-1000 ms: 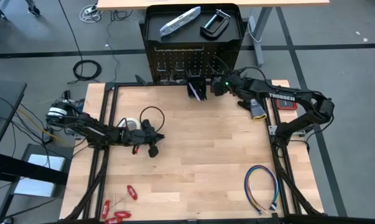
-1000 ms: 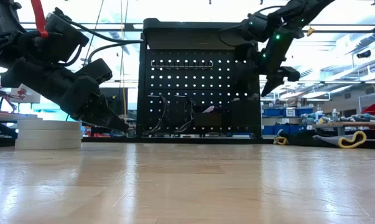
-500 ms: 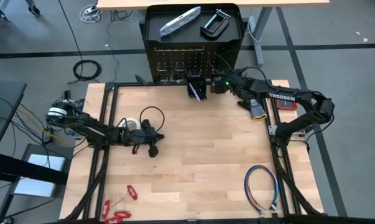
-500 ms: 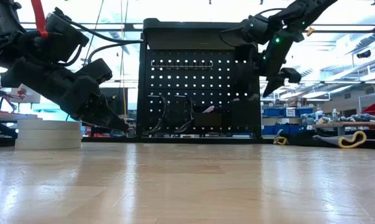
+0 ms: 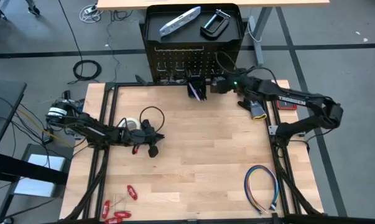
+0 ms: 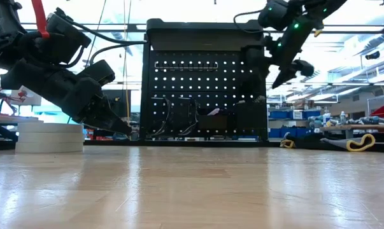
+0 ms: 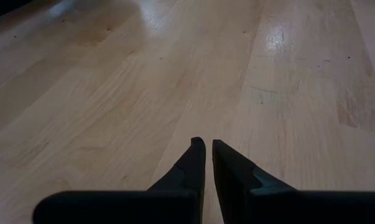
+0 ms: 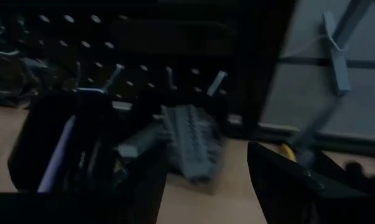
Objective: Hang tools onto peg board
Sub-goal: Put the gray screwdriver bit set into the right black bin on the peg board
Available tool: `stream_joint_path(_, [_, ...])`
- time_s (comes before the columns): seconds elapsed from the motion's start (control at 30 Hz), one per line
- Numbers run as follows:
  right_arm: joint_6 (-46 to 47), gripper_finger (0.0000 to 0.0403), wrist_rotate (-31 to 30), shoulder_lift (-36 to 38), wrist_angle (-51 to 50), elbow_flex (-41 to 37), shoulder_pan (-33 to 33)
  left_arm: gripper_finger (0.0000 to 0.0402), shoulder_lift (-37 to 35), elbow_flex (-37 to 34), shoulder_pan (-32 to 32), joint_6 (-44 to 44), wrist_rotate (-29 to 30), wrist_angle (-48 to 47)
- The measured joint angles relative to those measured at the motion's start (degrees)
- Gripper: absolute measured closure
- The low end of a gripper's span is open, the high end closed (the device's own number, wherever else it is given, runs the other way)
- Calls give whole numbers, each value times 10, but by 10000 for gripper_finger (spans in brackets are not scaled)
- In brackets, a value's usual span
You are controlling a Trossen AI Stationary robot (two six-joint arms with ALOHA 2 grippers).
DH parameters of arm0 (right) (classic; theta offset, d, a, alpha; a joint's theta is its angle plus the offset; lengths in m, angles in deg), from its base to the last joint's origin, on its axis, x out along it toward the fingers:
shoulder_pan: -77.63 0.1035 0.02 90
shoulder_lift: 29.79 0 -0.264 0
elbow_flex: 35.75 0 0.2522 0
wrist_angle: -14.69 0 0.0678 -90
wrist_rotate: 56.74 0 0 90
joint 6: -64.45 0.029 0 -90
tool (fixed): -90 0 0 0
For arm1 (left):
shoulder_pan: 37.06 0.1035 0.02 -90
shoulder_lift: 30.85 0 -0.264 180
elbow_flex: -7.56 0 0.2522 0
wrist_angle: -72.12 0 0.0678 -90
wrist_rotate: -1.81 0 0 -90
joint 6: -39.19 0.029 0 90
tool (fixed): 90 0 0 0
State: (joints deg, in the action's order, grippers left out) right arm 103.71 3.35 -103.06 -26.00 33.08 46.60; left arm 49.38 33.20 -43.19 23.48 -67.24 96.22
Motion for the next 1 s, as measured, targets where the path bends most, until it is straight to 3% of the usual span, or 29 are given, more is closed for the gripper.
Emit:
stream_joint_path(0.17, [21, 176, -5, -1, -64, 0, 0, 367, 0, 0, 0, 0, 0, 0])
stream_joint_path(0.5, [-5, 176, 5, -80, 1, 0, -19, 367, 0, 0, 0, 0, 0, 1])
stream_joint_path(1.0, [-1, 176, -8, -31, -35, 0, -6, 367, 0, 0, 0, 0, 0, 0])
